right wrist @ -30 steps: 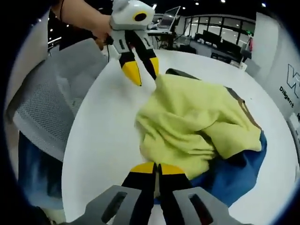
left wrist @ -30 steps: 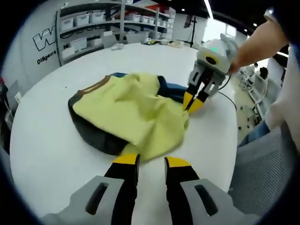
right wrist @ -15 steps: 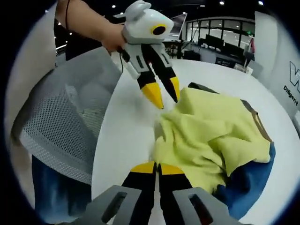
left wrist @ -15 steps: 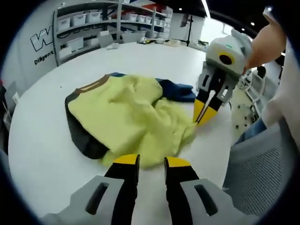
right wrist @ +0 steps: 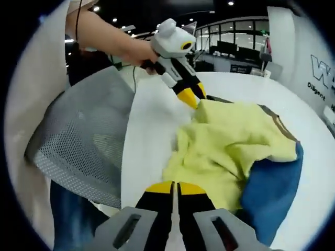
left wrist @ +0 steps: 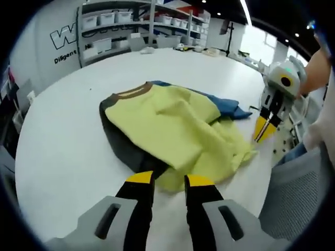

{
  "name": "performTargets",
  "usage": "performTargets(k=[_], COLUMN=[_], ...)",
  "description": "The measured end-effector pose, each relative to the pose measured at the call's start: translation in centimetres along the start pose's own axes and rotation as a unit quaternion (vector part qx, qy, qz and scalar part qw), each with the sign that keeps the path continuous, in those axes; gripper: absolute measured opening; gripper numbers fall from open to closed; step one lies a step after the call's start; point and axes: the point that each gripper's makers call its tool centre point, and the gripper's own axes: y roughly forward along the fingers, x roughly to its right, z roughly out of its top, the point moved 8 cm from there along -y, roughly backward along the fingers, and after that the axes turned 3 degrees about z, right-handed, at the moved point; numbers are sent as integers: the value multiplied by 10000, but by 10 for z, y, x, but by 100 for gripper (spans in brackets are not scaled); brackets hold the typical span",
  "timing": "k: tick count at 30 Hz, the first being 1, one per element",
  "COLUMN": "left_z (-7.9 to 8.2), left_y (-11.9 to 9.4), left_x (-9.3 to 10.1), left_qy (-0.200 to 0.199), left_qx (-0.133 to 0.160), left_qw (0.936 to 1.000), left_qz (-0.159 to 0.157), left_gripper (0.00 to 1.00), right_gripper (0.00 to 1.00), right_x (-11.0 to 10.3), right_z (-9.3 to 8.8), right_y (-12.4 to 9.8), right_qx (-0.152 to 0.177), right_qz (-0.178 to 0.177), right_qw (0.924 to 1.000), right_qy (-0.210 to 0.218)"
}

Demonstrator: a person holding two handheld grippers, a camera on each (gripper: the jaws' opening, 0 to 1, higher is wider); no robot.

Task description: Fold the garment on the visible template until the final outline fits inside the template.

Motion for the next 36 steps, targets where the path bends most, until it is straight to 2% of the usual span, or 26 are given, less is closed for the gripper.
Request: performTargets(k=[3,7,10,13,18,19,20,23,24,29,32,36], left_z=[1,2,3,4,4,4,4,3,2,0,1,3], left_y=[1,1,1,1,3,2,2,1,1,0,0,0], left_x=[0,1,1,2,5,6,7,8,8,7,7,8], left_qy=[4,16,16,14,9,2,-1,6,2,-19,-25,-21], left_qx=[24,32,41,47,50,53,53,36,32,3,1,25], left_qw=[10000,10000,10000,10000,10000,10000,10000,10000,10000,10000,10000,10000], left_qz=[0,-11,-10,-11,-42,-46,-49,-63,-62,-39,-40,-57], left_gripper=[23,23,23,23,23,23,23,23,23,22,22,22], right_gripper=[0,6,8,11,12,12,8,3,0,0,0,0], right_x=[12,27,36,41,41,41,41,46,47,59,62,70], right_z=[-20,-47,-58,-66,-75,-76,-78,-79,-80,-84,-81,-84], right_y=[-18,-42,-57,-61,-53,-51,-50,-51,-56,-84,-106,-130], right_qx=[-80,-214,-192,-246,-459,-491,-735,-672,-691,-654,-270,-326], right_qz=[-395,-914,-1233,-1288,-1171,-1148,-1140,-1143,-1144,-1154,-925,-911], right_qw=[9989,9931,9887,9880,9892,9897,9895,9901,9900,9899,9906,9908], right_qy=[255,703,826,816,753,705,498,459,445,494,968,946])
